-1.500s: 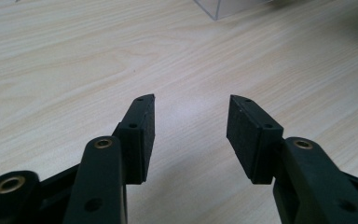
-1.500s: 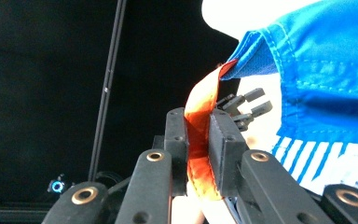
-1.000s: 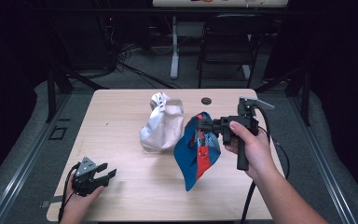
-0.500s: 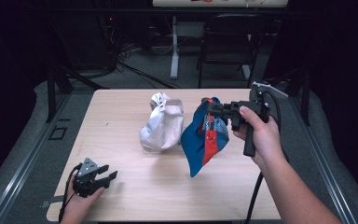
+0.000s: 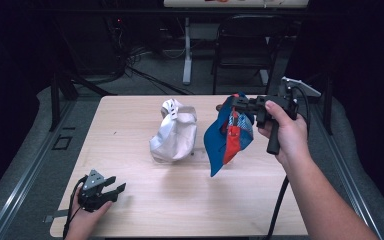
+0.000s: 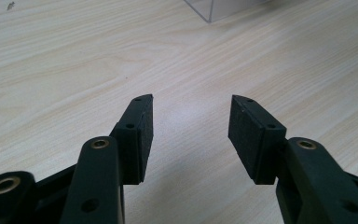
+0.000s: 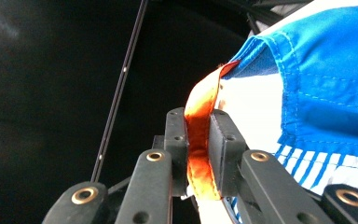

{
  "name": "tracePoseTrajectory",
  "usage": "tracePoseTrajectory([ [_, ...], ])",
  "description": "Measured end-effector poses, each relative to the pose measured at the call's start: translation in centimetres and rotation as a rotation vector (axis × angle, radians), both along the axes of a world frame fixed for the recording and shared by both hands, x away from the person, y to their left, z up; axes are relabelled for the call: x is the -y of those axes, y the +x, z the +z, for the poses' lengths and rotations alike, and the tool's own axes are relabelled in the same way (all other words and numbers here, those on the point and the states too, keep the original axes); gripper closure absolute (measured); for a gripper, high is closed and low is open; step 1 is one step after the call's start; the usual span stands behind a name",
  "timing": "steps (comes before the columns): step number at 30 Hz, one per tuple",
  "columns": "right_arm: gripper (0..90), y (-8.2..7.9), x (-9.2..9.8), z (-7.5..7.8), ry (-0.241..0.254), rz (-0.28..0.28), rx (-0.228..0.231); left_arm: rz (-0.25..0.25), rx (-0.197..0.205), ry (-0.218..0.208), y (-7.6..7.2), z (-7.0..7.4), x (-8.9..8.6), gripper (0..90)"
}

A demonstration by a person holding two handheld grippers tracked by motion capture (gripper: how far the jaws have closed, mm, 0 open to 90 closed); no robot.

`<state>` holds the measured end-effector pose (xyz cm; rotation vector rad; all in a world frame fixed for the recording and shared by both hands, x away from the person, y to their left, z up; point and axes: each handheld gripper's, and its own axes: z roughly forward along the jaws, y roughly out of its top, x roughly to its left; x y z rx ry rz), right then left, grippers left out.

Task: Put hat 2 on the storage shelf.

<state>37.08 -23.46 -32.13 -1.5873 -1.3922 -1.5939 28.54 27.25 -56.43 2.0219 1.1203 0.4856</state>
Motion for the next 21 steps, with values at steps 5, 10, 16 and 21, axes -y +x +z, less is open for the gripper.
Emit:
tracePoseTrajectory([
  [5, 78.9, 0.8, 0.9, 0.6, -0.009, -0.04, 0.008, -0.001, -0.005, 0.01, 0.0, 0.1, -0.2, 50.1],
  [10, 78.9, 1.5, 1.0, 0.9, -0.028, -0.067, 0.003, 0.006, -0.003, 0.006, 0.0, 0.0, -0.2, 49.3],
  [16, 78.9, 3.1, 0.8, 1.0, -0.042, -0.095, 0.001, 0.007, -0.006, 0.011, 0.1, 0.0, -0.3, 49.2],
  [21, 78.9, 4.1, 0.4, 0.6, -0.059, -0.108, -0.009, 0.008, -0.015, 0.018, 0.1, 0.1, -0.4, 49.2],
])
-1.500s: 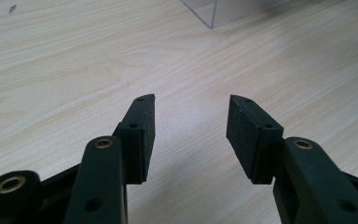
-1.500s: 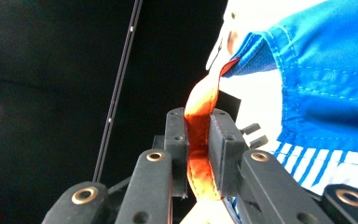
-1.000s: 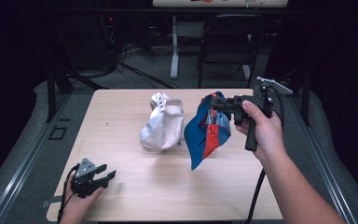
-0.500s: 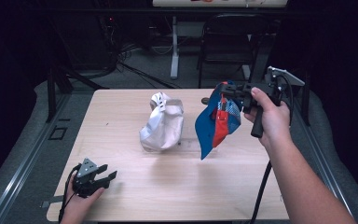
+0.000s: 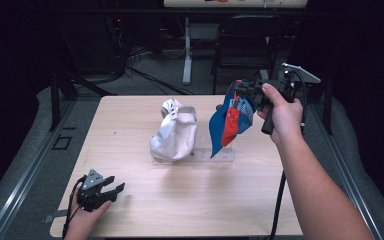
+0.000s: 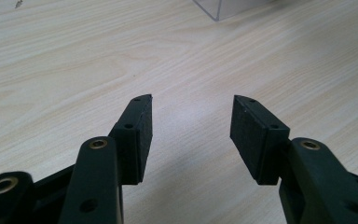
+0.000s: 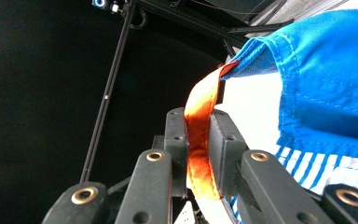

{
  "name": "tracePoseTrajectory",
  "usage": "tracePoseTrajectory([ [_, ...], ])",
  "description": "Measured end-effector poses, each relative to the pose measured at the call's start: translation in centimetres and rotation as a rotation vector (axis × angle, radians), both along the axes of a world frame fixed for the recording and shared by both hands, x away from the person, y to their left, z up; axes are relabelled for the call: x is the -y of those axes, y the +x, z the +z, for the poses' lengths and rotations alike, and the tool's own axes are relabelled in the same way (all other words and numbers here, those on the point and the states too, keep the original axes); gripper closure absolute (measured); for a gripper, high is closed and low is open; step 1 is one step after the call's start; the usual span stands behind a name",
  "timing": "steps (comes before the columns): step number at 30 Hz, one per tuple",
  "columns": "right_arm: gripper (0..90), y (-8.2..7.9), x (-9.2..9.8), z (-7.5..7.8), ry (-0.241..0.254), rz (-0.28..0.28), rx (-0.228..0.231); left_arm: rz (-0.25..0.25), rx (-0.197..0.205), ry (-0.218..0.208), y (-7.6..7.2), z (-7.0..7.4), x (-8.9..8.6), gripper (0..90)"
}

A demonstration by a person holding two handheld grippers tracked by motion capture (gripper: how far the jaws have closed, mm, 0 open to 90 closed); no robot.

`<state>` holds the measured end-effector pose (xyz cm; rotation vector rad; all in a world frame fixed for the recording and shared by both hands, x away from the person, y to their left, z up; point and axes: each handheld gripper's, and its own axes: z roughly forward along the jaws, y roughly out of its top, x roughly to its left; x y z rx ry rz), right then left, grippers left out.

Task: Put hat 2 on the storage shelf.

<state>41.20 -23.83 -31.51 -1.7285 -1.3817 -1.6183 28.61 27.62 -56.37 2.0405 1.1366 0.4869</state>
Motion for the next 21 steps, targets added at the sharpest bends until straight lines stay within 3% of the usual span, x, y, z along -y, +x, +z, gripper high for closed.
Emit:
tracePoseTrajectory([
  [10, 78.9, 1.2, 0.3, -0.8, -0.006, -0.033, -0.025, 0.006, 0.011, -0.003, 0.1, 0.0, -0.2, 49.2],
  [21, 78.8, 1.6, 0.0, -1.9, -0.032, -0.016, -0.047, 0.002, 0.007, 0.001, 0.1, 0.0, -0.1, 49.2],
])
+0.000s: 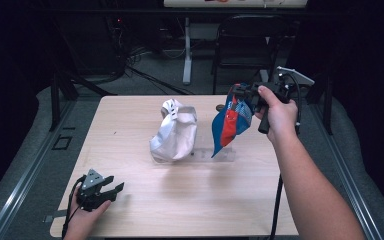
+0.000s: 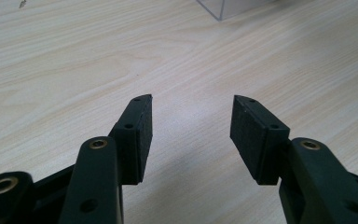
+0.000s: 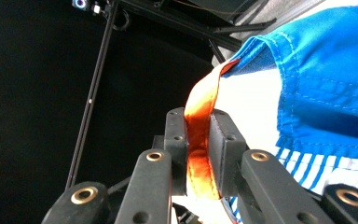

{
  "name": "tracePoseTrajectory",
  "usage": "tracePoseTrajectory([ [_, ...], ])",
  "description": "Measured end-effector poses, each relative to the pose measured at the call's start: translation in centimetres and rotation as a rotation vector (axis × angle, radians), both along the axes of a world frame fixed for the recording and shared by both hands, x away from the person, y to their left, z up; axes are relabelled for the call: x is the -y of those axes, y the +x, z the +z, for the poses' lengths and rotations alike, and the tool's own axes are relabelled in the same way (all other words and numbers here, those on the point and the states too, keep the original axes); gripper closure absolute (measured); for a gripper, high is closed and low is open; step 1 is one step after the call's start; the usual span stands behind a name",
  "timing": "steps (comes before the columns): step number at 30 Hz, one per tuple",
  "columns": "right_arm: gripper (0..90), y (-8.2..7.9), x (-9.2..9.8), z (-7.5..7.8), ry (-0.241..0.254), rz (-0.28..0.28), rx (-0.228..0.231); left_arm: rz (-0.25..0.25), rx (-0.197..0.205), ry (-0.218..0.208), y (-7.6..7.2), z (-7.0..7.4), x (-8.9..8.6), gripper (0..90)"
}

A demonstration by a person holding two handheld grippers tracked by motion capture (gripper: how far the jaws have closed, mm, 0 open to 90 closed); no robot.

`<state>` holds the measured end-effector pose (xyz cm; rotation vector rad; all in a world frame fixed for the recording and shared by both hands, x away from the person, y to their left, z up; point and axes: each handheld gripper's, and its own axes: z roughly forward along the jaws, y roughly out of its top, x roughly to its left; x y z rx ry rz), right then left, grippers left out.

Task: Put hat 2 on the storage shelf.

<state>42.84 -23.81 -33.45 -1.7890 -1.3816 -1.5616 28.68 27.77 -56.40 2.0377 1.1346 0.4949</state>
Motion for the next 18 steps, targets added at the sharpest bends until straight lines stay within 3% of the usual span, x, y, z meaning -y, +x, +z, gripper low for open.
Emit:
tracePoseTrajectory([
  [8, 78.7, 0.0, -0.6, -1.3, 0.001, 0.011, -0.017, 0.004, 0.008, -0.003, 0.0, 0.0, 0.0, 49.2],
  [18, 78.6, -0.1, -1.4, -3.6, -0.032, 0.03, -0.052, 0.005, 0.006, -0.001, 0.0, 0.0, -0.1, 49.2],
])
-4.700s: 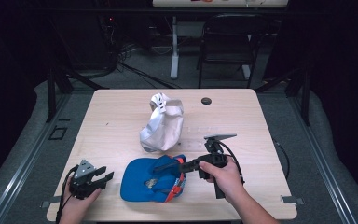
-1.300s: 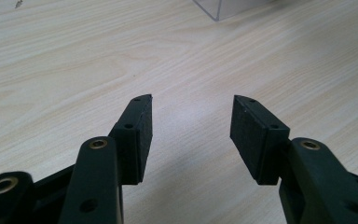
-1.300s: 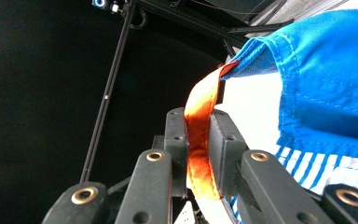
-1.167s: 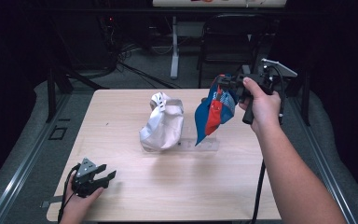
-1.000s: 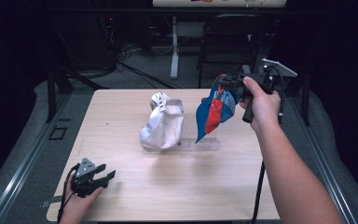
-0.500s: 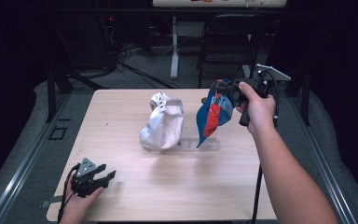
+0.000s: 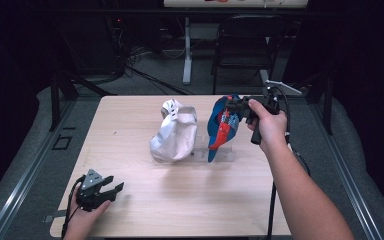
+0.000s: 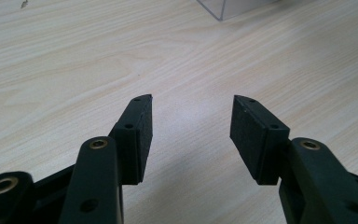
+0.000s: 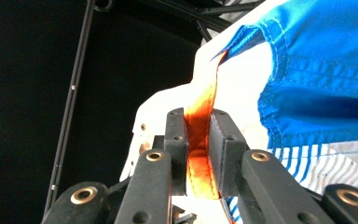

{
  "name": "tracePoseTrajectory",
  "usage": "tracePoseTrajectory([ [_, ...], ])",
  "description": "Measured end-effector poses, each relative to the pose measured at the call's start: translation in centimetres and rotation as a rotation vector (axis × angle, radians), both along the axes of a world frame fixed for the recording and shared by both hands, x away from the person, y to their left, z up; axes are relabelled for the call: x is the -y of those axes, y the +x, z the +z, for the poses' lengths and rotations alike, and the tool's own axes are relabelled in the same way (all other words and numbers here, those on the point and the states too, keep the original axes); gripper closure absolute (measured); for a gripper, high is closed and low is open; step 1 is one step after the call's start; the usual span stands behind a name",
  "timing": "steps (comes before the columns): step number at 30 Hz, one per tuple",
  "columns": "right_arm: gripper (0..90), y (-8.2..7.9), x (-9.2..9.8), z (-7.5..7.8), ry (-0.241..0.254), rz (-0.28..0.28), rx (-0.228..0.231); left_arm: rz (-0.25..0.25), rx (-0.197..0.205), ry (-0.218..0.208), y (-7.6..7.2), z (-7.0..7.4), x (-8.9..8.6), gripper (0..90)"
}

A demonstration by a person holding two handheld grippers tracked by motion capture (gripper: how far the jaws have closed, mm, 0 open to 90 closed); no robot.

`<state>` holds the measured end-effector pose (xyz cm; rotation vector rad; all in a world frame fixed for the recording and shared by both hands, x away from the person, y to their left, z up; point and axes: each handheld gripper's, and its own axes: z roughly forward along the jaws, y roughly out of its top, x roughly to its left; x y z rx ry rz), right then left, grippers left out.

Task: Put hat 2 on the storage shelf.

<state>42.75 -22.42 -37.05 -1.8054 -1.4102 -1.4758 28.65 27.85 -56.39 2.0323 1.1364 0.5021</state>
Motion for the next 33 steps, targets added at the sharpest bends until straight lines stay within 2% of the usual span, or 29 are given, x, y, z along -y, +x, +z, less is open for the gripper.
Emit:
tracePoseTrajectory([
  [2, 78.6, -0.1, 0.1, -0.3, -0.011, 0.012, -0.003, 0.002, -0.001, 0.0, 0.0, 0.0, 0.0, 49.2],
  [16, 78.3, -0.5, 1.0, -1.3, -0.008, -0.002, -0.02, 0.005, 0.006, -0.003, 0.0, -0.1, 0.1, 49.5],
  [21, 78.3, -0.7, 1.3, -1.6, -0.03, -0.006, -0.018, 0.004, 0.01, -0.003, 0.0, -0.1, 0.1, 49.5],
  [22, 78.3, -0.7, 1.4, -1.6, -0.037, -0.006, -0.021, 0.0, 0.0, 0.002, 0.0, -0.1, 0.1, 49.5],
  [33, 78.3, -1.0, 2.3, -2.2, -0.056, -0.022, -0.029, 0.001, 0.001, 0.001, 0.0, -0.1, 0.2, 49.5],
])
